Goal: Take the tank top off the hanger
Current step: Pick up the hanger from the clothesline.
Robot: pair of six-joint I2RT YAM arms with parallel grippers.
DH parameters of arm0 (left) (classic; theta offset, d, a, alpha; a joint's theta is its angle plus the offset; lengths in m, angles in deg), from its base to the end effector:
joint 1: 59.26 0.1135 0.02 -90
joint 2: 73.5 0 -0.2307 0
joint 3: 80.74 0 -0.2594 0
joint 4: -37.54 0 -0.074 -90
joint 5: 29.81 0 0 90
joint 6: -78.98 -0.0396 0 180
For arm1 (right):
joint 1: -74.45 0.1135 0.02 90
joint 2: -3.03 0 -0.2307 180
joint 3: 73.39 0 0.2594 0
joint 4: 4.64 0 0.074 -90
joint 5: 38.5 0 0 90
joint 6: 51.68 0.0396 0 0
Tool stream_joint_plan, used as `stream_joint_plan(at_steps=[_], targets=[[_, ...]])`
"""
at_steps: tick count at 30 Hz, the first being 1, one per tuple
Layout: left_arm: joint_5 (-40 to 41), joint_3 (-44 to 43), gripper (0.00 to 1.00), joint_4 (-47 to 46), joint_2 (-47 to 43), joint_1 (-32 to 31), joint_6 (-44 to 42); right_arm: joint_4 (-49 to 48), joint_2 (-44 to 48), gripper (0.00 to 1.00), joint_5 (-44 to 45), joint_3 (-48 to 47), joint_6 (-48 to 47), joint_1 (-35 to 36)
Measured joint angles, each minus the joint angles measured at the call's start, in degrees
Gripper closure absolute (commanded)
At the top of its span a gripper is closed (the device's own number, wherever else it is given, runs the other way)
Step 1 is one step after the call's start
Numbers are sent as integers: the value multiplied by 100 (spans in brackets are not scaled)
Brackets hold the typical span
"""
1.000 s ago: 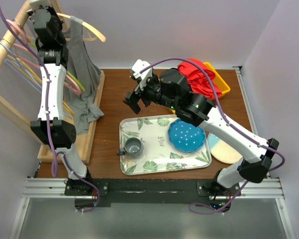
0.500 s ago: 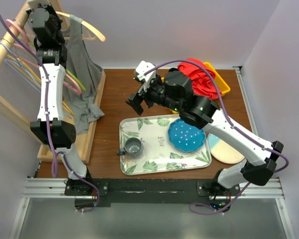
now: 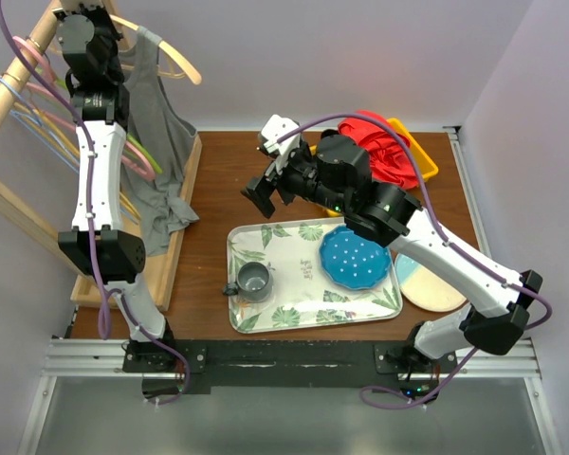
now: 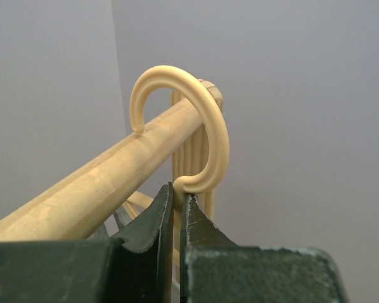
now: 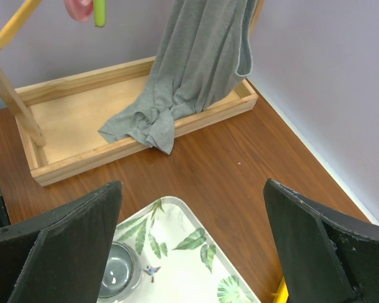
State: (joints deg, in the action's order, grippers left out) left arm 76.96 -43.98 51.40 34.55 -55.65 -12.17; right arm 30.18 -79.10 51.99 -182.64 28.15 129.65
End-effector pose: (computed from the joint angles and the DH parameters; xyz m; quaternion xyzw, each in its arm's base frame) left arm 0.4062 0.0371 0.5230 -0.1324 0.5553 0.1161 0.8128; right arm 0.1897 0.2723 0.4451 -0.4043 0.6353 0.2490 0.6091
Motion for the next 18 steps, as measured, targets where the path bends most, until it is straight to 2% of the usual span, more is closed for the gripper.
stream_joint_plan(at_steps=[18], targets=[[-765, 44, 100, 50, -87, 0, 498, -55, -9, 1, -4, 0, 22, 0]])
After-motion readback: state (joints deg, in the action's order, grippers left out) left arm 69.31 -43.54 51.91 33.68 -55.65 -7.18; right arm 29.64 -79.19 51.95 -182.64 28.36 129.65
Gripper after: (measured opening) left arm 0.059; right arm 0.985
